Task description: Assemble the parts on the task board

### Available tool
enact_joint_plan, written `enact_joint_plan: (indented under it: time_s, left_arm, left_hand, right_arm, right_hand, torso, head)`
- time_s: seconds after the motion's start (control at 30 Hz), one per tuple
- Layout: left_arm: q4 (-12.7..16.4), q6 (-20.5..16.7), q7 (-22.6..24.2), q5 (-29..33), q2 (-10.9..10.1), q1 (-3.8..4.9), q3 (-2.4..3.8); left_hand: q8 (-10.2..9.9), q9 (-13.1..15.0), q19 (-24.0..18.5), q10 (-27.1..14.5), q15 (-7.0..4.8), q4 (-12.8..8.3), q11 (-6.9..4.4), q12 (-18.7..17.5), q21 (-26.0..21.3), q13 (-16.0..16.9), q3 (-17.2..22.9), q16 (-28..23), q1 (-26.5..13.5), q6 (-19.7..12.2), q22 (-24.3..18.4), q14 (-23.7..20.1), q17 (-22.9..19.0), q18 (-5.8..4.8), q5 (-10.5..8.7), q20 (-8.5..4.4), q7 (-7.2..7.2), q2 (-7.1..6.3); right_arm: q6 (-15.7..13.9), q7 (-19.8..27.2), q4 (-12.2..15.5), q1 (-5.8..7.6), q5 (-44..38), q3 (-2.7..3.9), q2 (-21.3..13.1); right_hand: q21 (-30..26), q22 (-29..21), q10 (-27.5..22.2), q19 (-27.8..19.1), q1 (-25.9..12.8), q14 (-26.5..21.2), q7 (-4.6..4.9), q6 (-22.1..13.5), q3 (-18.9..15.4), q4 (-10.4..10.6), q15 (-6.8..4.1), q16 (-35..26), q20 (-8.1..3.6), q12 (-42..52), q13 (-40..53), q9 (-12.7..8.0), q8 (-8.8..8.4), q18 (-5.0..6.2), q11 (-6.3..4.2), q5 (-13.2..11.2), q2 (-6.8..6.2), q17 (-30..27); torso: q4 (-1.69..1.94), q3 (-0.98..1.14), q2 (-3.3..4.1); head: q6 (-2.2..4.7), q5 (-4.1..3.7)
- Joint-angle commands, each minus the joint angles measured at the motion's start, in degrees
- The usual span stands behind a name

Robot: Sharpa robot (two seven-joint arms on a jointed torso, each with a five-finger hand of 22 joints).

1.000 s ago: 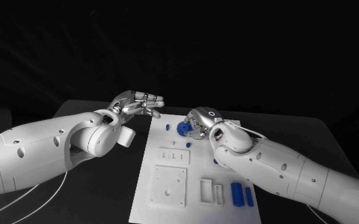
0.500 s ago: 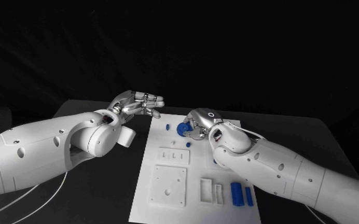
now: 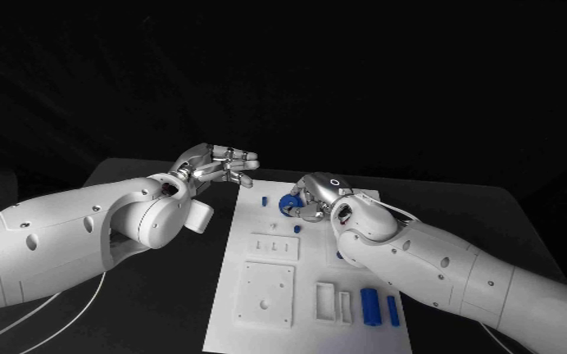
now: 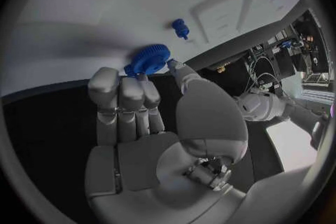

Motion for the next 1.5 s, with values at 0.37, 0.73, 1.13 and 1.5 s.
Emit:
enact_joint_plan:
  time_s: [0.37,0.73,1.13,1.5]
  left_arm:
    - [0.3,0.49,0.49,0.02,-0.22,0.07,0.05]
    - [0.24,0.44,0.5,0.03,-0.47,0.07,0.05]
    - [0.0,0.43,0.69,0.03,-0.82,0.06,0.04]
    - [-0.47,0.77,0.96,0.03,-1.29,0.07,0.04]
  left_hand:
    - [-0.23,-0.04,0.06,-0.44,0.06,0.31,0.02,-0.15,0.06,0.07,-0.31,-0.14,-0.76,-0.33,-0.24,0.48,-0.07,0.57,0.15,0.06,-0.03,-0.02]
    - [-0.22,-0.03,0.26,-0.45,0.05,0.42,0.02,-0.14,-0.17,0.07,-0.33,-0.16,-0.59,-0.38,-0.49,0.5,-0.08,0.57,0.16,0.05,-0.02,-0.11]
    - [-0.21,-0.02,0.31,-0.44,0.05,0.43,0.02,-0.15,-0.26,0.07,-0.3,-0.18,-0.49,-0.32,-0.61,0.48,-0.1,0.56,0.18,0.05,-0.03,-0.16]
    - [-0.19,0.0,0.29,0.0,0.01,0.35,-0.1,-0.13,-0.29,0.07,-0.26,-0.2,-0.42,-0.04,-0.66,0.46,-0.1,0.53,0.15,0.02,-0.12,-0.16]
  right_arm:
    - [-0.18,0.98,1.27,-0.3,1.73,-0.02,-2.12]
    - [-0.31,1.08,2.66,-0.5,2.3,-0.01,-3.72]
    - [-5.77,2.81,7.03,-0.82,5.98,1.24,-8.43]
    - [-1.55,16.26,7.76,-0.98,21.21,6.31,-17.13]
  right_hand:
    - [0.2,5.84,-0.02,1.84,0.41,0.06,-0.25,1.66,1.19,-0.09,-0.04,0.25,0.12,0.63,0.24,-0.06,-0.19,-0.16,-0.32,0.37,0.14,0.28]
    - [0.38,5.87,0.09,1.84,0.57,0.06,-0.32,1.99,1.45,-0.57,-0.07,0.38,0.09,0.8,0.38,-0.05,-0.18,-0.18,-0.34,0.2,0.05,0.37]
    - [0.58,5.89,0.23,1.82,3.1,0.06,-0.07,1.58,2.9,-3.42,-0.04,0.38,0.09,0.87,0.46,-0.07,-0.2,-0.17,-0.22,-0.95,-0.28,0.26]
    - [-0.22,5.75,-0.45,1.14,7.37,-0.15,0.61,0.67,-2.08,-15.7,0.35,-0.19,0.5,0.51,0.32,-0.09,-0.23,-0.05,0.3,-0.29,2.63,0.24]
  torso:
    - [0.04,0.07,-0.03]
    - [-0.01,0.11,-0.04]
    - [-0.27,0.06,-0.14]
    - [-1.44,0.63,-0.49]
  head:
    - [-0.11,0.29]
    - [-0.08,0.28]
    - [0.36,0.22]
    - [0.74,-0.19]
